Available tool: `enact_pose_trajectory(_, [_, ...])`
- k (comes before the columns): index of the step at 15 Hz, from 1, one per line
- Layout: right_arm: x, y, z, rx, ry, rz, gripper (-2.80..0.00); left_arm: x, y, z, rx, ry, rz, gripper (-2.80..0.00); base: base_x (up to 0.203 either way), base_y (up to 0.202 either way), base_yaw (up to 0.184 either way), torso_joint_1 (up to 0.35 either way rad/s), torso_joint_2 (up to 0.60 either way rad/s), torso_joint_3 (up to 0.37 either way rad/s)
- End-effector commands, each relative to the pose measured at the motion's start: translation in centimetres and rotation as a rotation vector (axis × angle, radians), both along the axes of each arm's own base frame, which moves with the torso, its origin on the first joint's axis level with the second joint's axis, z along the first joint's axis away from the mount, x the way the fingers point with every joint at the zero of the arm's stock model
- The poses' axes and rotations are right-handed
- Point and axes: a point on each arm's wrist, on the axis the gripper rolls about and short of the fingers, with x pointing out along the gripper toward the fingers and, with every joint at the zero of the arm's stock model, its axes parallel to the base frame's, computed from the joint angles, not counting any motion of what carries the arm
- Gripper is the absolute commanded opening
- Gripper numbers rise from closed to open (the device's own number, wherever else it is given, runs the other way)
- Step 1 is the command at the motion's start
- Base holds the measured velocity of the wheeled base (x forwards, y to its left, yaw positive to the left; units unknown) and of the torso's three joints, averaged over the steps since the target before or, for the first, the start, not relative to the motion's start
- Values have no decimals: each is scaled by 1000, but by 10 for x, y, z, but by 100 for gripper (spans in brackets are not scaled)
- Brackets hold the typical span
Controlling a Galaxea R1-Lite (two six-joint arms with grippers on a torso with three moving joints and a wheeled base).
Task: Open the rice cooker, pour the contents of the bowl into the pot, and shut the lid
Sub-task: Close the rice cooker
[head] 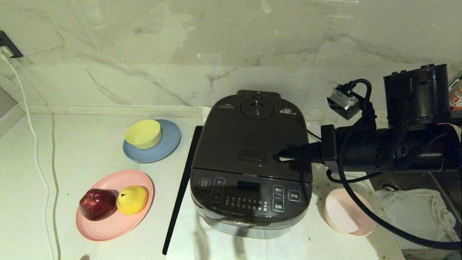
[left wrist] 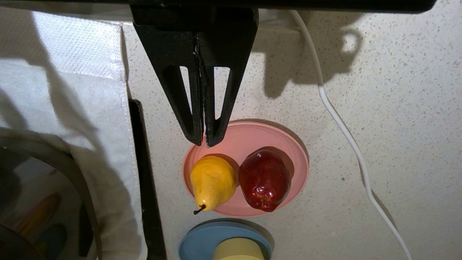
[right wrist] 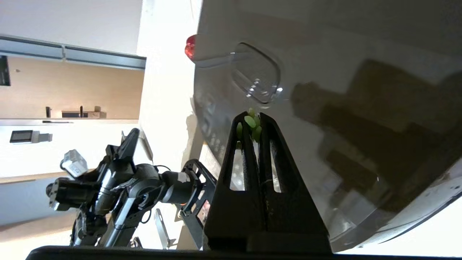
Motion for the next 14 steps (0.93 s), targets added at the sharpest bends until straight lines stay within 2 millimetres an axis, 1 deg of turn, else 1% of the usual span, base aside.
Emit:
enact_pose_trajectory(1, [-5, 0, 5, 14, -12, 14, -280, 1, 0, -3, 0, 9, 0, -280, 0, 0, 0, 0, 0, 0])
enact_pose_trajectory(3, [-3, 7, -6, -6, 19, 32, -280, 1, 0, -3, 0, 9, 1, -280, 0, 0, 0, 0, 0, 0])
enact_pose_trajectory(5, [-3, 9, -8, -12, 31, 33, -280, 1, 0, -3, 0, 9, 0, -280, 0, 0, 0, 0, 0, 0])
enact_pose_trajectory(9, [-8, 5, -6, -9, 31, 30, -280, 1, 0, -3, 0, 9, 0, -280, 0, 0, 0, 0, 0, 0])
enact_pose_trajectory(11, [-16, 0, -1, -11, 33, 30, -280, 1, 0, -3, 0, 9, 0, -280, 0, 0, 0, 0, 0, 0])
enact_pose_trajectory(14, [-25, -6, 2, -48, 87, 28, -280, 1, 0, -3, 0, 9, 1, -280, 0, 0, 0, 0, 0, 0])
